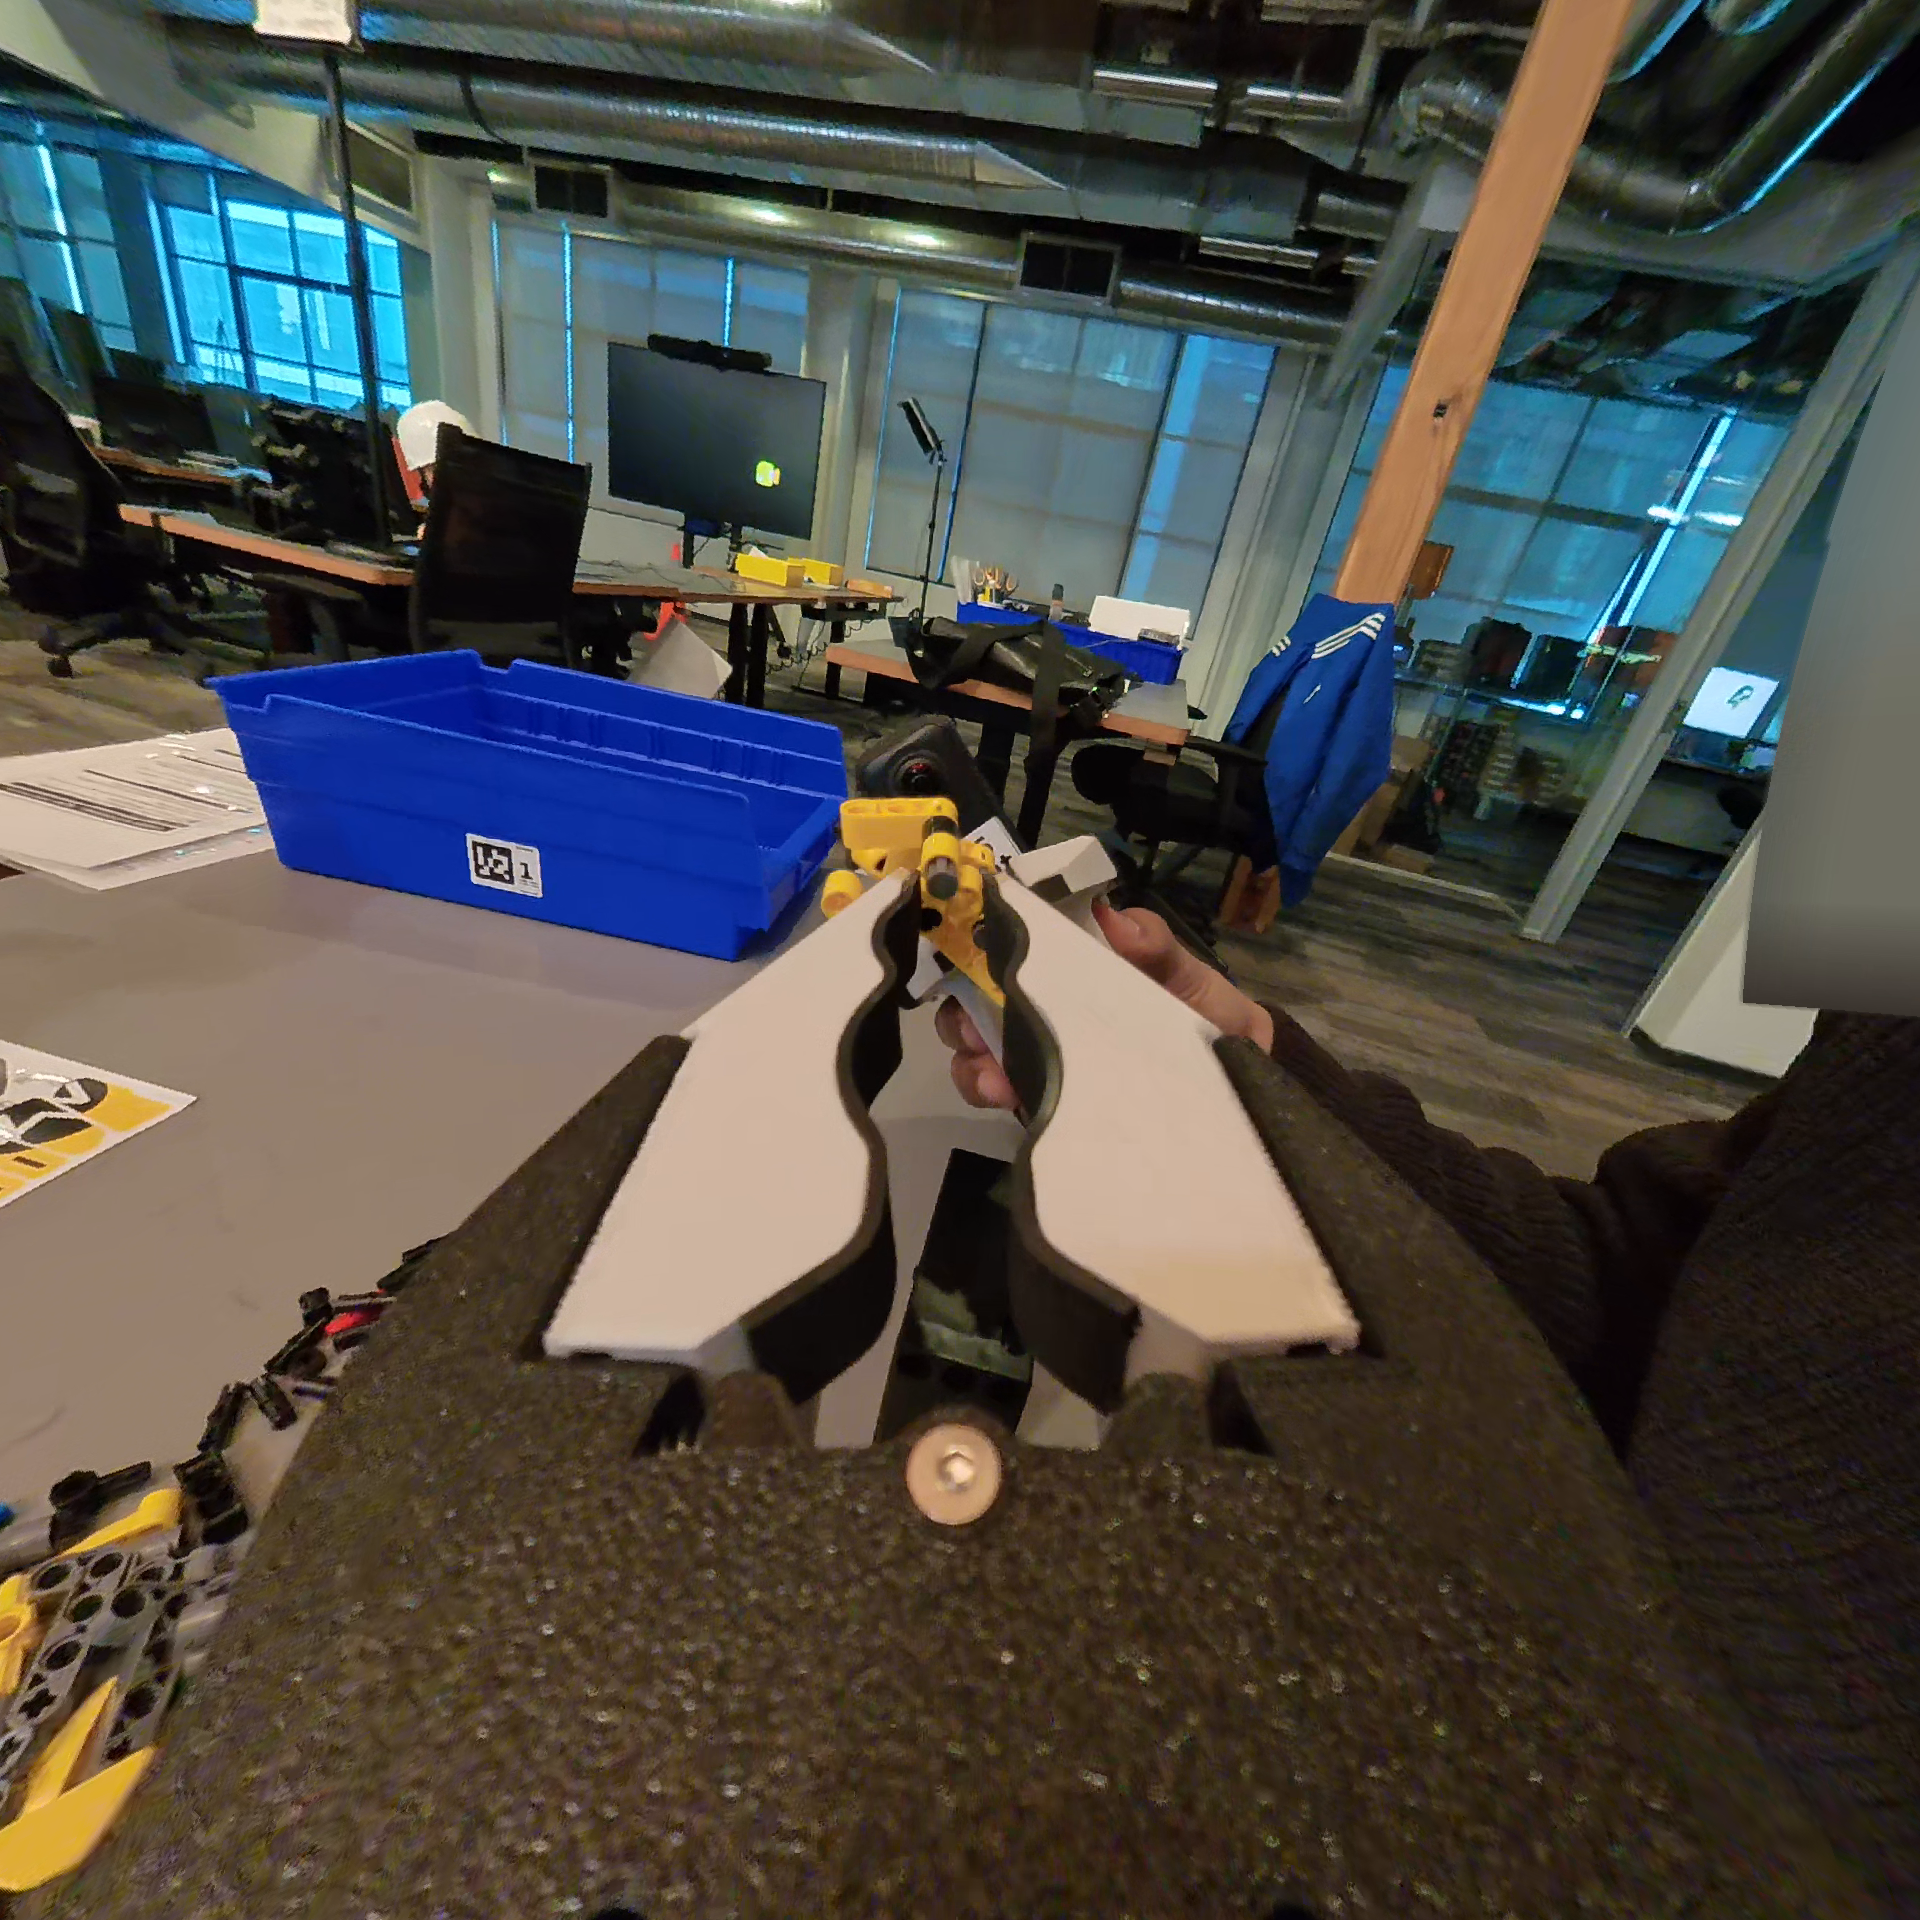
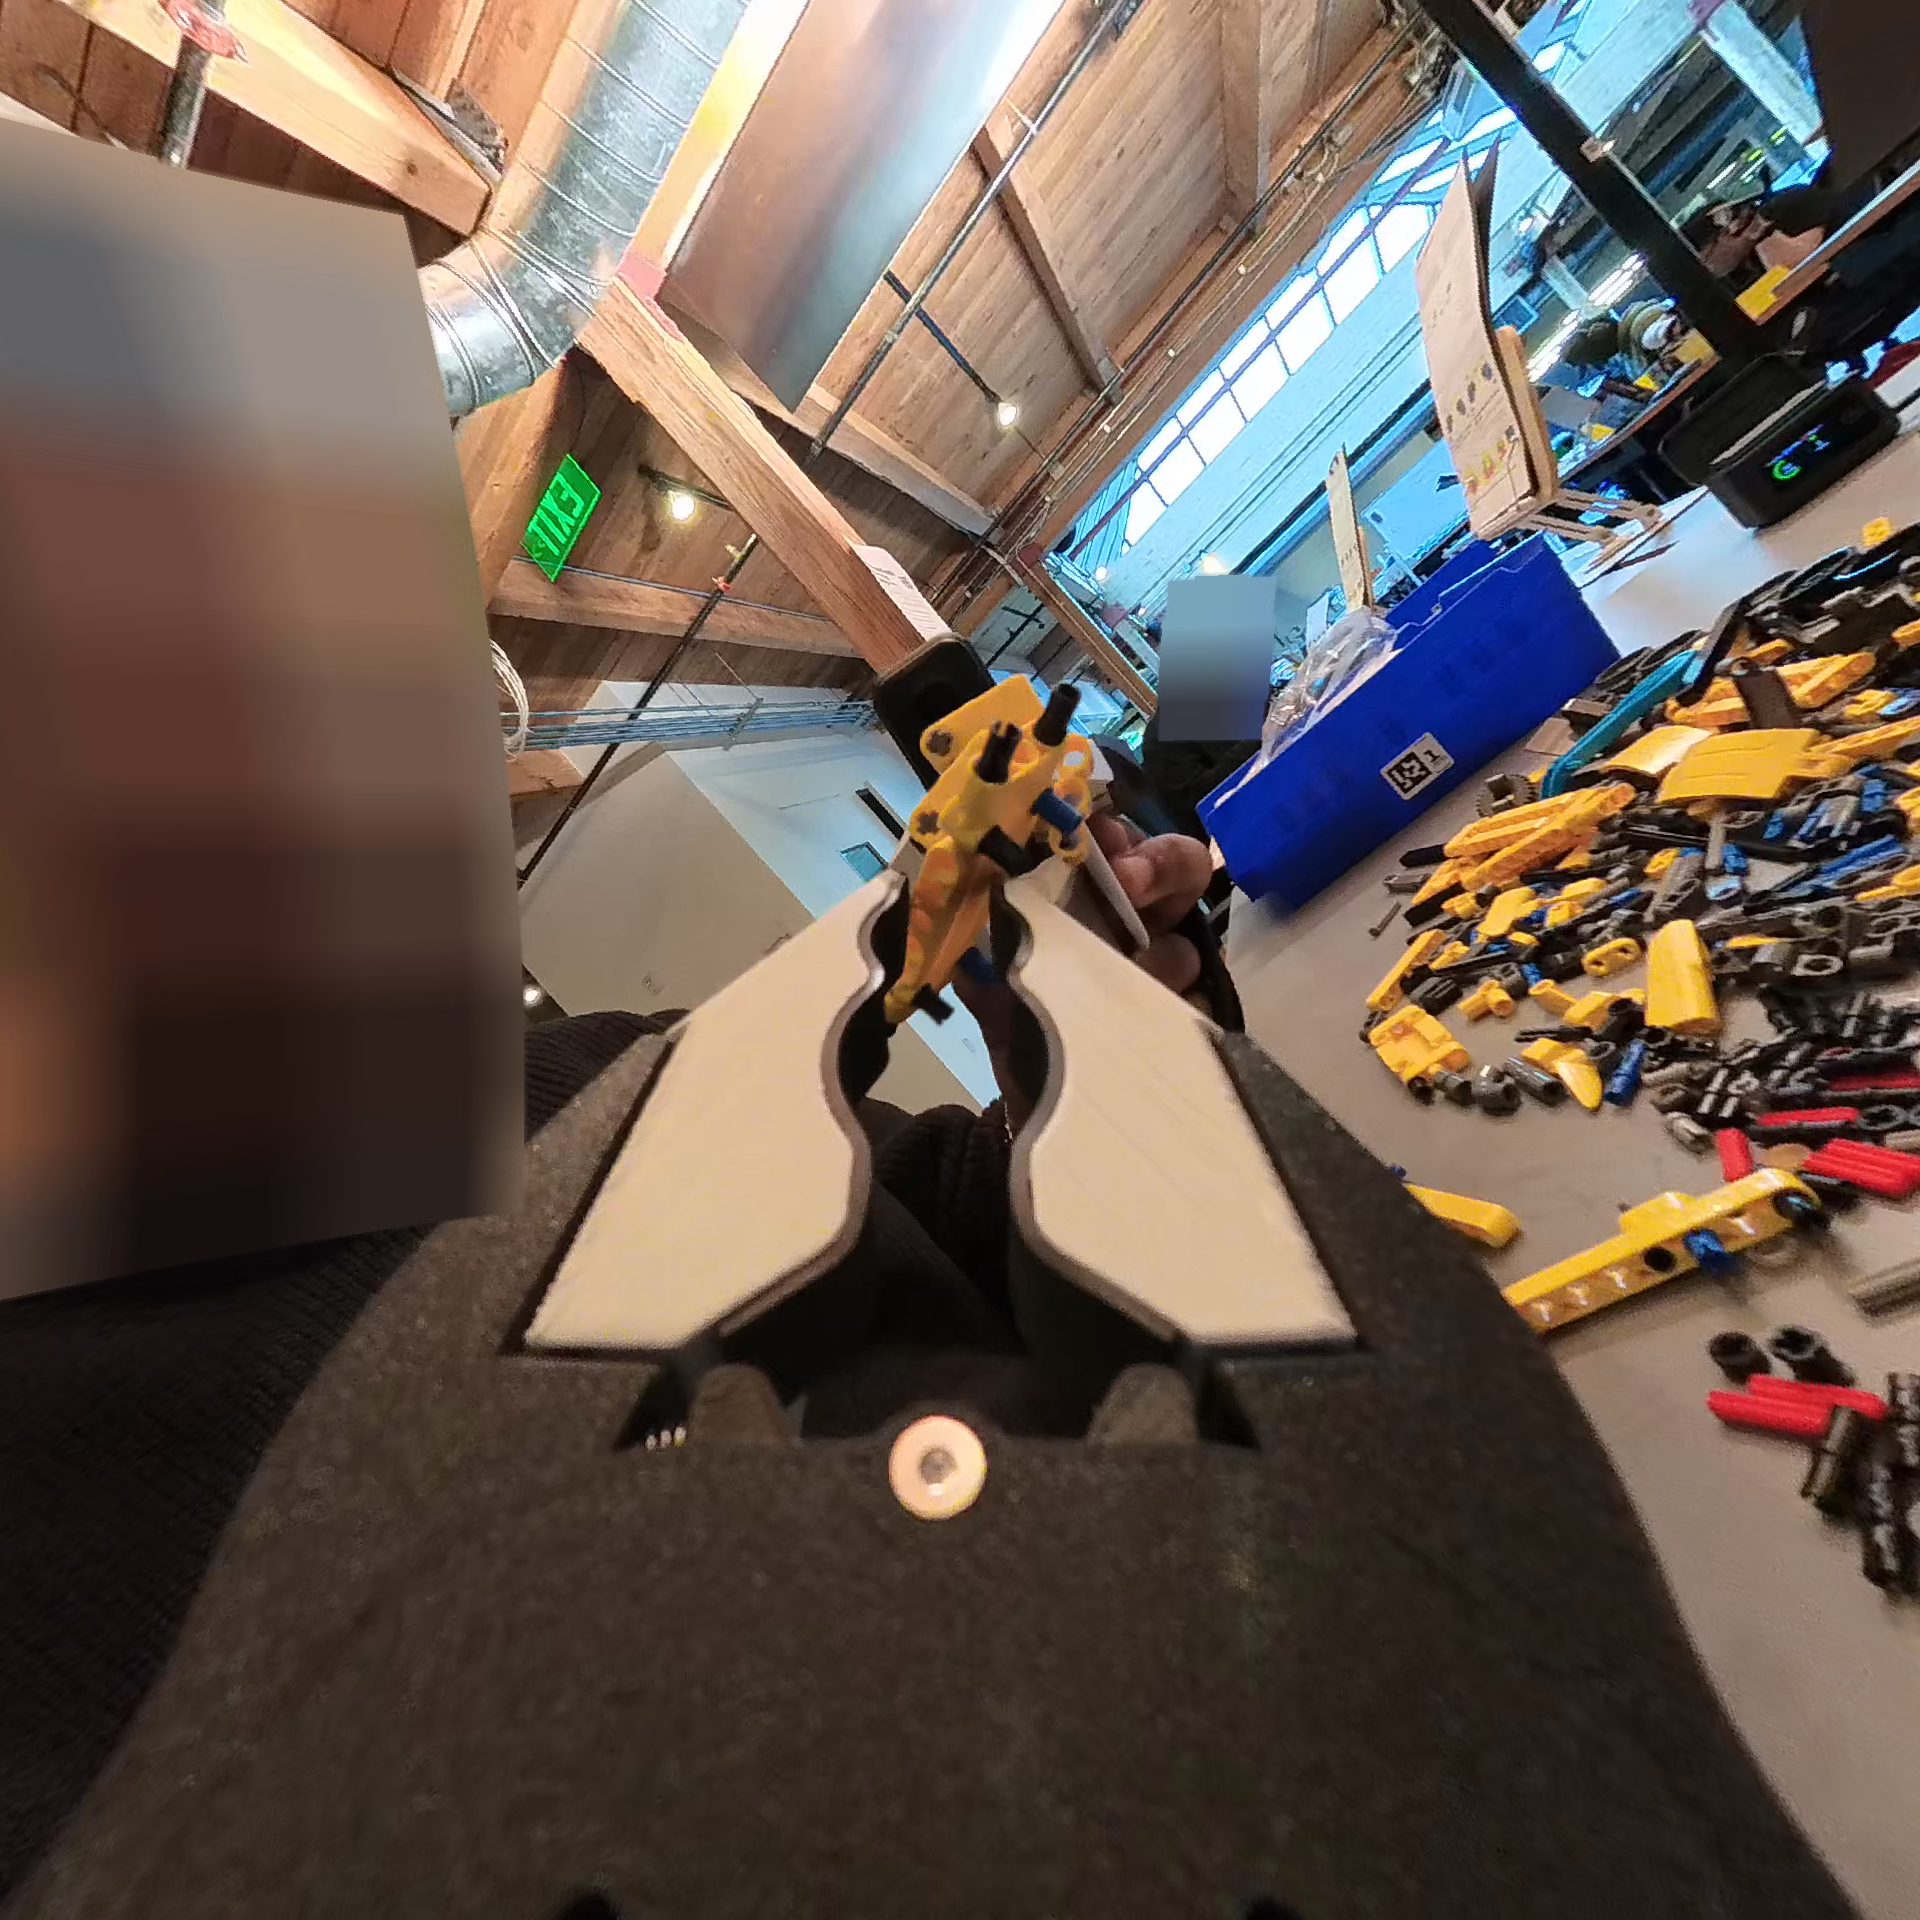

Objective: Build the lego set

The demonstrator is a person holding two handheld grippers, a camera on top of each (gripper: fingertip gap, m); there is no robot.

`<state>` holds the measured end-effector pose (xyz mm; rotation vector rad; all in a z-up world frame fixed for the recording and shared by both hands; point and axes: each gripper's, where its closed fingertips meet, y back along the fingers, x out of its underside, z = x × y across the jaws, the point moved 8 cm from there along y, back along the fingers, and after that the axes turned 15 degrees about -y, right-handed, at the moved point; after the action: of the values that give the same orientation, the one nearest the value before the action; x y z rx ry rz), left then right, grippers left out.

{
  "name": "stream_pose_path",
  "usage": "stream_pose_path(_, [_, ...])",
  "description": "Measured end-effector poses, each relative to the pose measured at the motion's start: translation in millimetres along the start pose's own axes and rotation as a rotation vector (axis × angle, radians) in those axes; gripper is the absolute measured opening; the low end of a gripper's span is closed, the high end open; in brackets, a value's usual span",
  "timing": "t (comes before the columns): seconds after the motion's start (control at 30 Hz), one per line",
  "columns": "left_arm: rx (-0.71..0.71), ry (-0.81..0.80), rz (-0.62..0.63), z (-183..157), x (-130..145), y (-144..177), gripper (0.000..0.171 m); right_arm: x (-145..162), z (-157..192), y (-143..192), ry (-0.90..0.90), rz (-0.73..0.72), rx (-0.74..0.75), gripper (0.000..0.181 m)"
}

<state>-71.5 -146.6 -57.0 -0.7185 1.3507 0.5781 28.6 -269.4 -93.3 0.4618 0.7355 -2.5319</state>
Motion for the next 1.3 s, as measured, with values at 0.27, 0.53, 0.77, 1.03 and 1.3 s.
stream_pose_path(0.27, [0.089,0.064,-0.033,-0.5,2.9,-1.0,0.007,-3.6,0.7,8.9,0.038,-0.009,0.013,0.010])
stream_pose_path(0.53, [0.072,0.036,-0.029,-1.1,2.7,-0.5,0.007,-2.4,10.7,6.1,0.224,0.030,0.176,0.011])
stream_pose_path(0.77, [0.067,0.036,-0.034,-1.7,1.8,-0.4,0.007,-0.9,6.9,3.4,0.168,0.028,0.125,0.013])
stream_pose_path(1.03, [0.064,0.047,-0.035,-0.4,3.3,-0.2,0.007,-1.3,0.2,-0.3,0.122,0.000,0.105,0.011])
stream_pose_path(1.3, [0.060,-0.005,-0.045,-3.7,-1.2,-0.2,0.008,0.1,3.0,-2.2,0.126,0.017,0.102,0.010])
